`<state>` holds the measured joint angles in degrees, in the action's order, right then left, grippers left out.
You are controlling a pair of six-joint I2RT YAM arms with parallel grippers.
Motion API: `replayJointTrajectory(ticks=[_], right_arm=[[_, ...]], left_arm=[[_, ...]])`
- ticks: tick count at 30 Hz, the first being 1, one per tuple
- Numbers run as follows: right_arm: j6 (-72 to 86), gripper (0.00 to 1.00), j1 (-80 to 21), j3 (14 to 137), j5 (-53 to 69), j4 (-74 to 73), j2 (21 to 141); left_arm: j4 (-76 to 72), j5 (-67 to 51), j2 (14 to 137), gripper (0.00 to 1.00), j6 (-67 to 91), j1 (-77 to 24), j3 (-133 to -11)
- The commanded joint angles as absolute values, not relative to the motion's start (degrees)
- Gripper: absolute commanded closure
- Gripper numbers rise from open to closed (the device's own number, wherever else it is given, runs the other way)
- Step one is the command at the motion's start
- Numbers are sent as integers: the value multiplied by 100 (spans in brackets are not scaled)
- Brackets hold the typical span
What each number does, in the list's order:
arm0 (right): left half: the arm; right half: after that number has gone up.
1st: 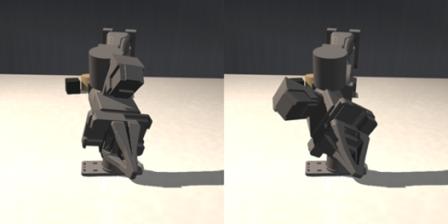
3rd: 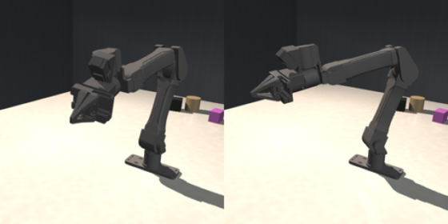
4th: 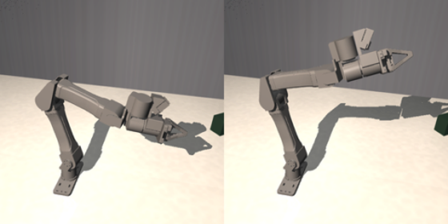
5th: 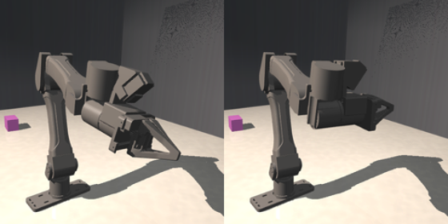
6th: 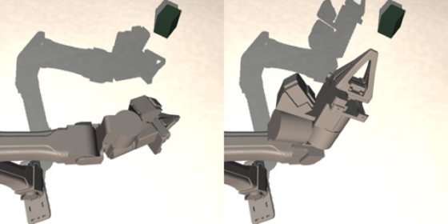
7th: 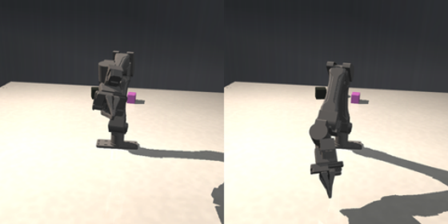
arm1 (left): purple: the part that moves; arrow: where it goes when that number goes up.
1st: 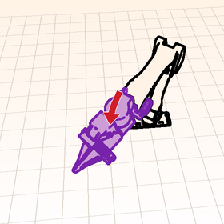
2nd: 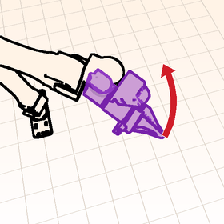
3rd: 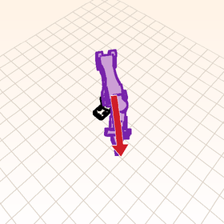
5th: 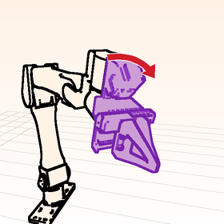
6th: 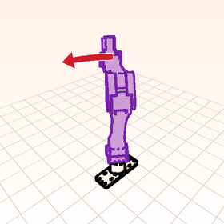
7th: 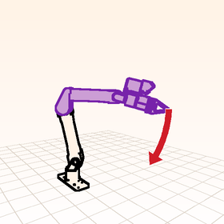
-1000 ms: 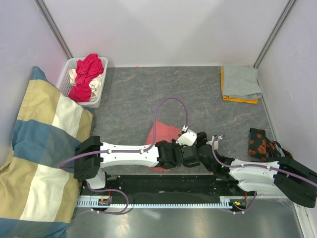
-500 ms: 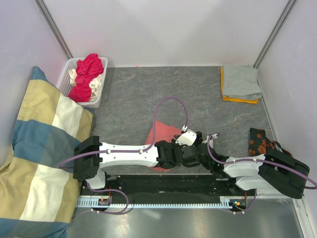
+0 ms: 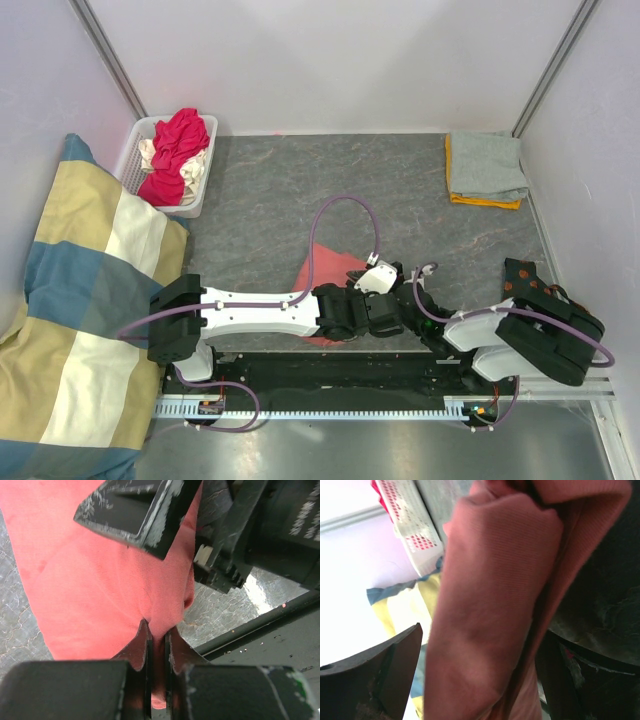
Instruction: Fold and stack the t-shirts
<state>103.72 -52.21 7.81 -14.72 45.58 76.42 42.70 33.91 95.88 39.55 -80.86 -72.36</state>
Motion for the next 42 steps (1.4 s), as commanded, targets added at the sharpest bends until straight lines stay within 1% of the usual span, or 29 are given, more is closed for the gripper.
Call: replayJointTrajectory(ticks=[1, 2, 3, 4, 5, 6, 8, 9, 12, 15, 16, 18, 19, 20, 21, 22, 26, 31, 35, 37, 38, 40, 41, 42], right_arm=[[10433, 4, -5203, 1028, -1126, 5500, 8155], [10433, 5, -5203, 1046, -1090, 5554, 8235], [10424, 8, -5203, 1063, -1072, 5598, 8296], [10424, 14, -5203, 1081, -1064, 5703, 8393], [10415, 22, -5203, 1072, -1055, 5774, 8446], [10415, 46, -5203, 1064, -1063, 5835, 8472], [10415, 73, -5203, 1028, -1107, 5889, 8482], [10406, 99, -5203, 1011, -1116, 5880, 8473], [10380, 100, -5203, 976, -1204, 5748, 8359], [10327, 100, -5203, 975, -1239, 5485, 8183], [10310, 100, -5203, 984, -1248, 5354, 8104], [10275, 100, -5203, 1002, -1283, 5213, 8042], [10248, 100, -5203, 1002, -1283, 5168, 7998], [10239, 100, -5203, 1002, -1292, 5151, 7989], [10231, 100, -5203, 1002, -1292, 5124, 7989], [10239, 100, -5194, 1011, -1292, 5124, 7998], [10196, 100, -5194, 993, -1283, 5115, 8033], [9967, 100, -5194, 1063, -1266, 4782, 8042], [9267, 100, -5046, 1256, -1003, 4212, 7998], [8792, 100, -4905, 1633, -810, 3335, 7954], [8136, 100, -4748, 2070, -626, 2417, 7954], [7370, 100, -4562, 2590, -606, 1498, 8007], [6634, 100, -4422, 3176, -702, 676, 8111], [6218, 100, -4360, 3486, -816, 259, 8182]], left_arm=[[4069, 3472, 9369, 98, 4131, -8103, -7260], [4078, 3472, 9369, 98, 4131, -8095, -7260], [4078, 3472, 9369, 98, 4140, -8095, -7260], [4078, 3472, 9369, 98, 4140, -8095, -7260], [4078, 3472, 9369, 98, 4140, -8103, -7251], [4069, 3472, 9360, 98, 4140, -8104, -7251], [4069, 3472, 9369, 98, 4140, -8103, -7233], [4069, 3472, 9369, 98, 4140, -8095, -7233], [4078, 3463, 9395, 97, 4122, -8095, -7233], [4069, 3454, 9396, 75, 4122, -8095, -7225], [4069, 3445, 9387, 59, 4122, -8095, -7225], [4069, 3454, 9317, 44, 4122, -8103, -7216], [4078, 3454, 9290, 30, 4122, -8095, -7225], [4069, 3463, 9203, 19, 4122, -8095, -7216], [4087, 3454, 9167, 16, 4087, -8095, -7225], [4087, 3454, 9123, 6, 4070, -8103, -7251], [4376, 3366, 8807, 2, 4113, -8095, -7409], [4658, 3375, 7991, 0, 4184, -8095, -7681], [4921, 3559, 7463, 0, 4227, -8069, -7954], [5088, 3787, 7146, 0, 4254, -8042, -8042], [5124, 3936, 7024, 0, 4263, -8007, -8042], [5247, 4069, 6769, 0, 4271, -7937, -7990], [5282, 4156, 6698, 0, 4280, -7841, -7954], [5326, 4175, 6636, 0, 4289, -7788, -7876]])
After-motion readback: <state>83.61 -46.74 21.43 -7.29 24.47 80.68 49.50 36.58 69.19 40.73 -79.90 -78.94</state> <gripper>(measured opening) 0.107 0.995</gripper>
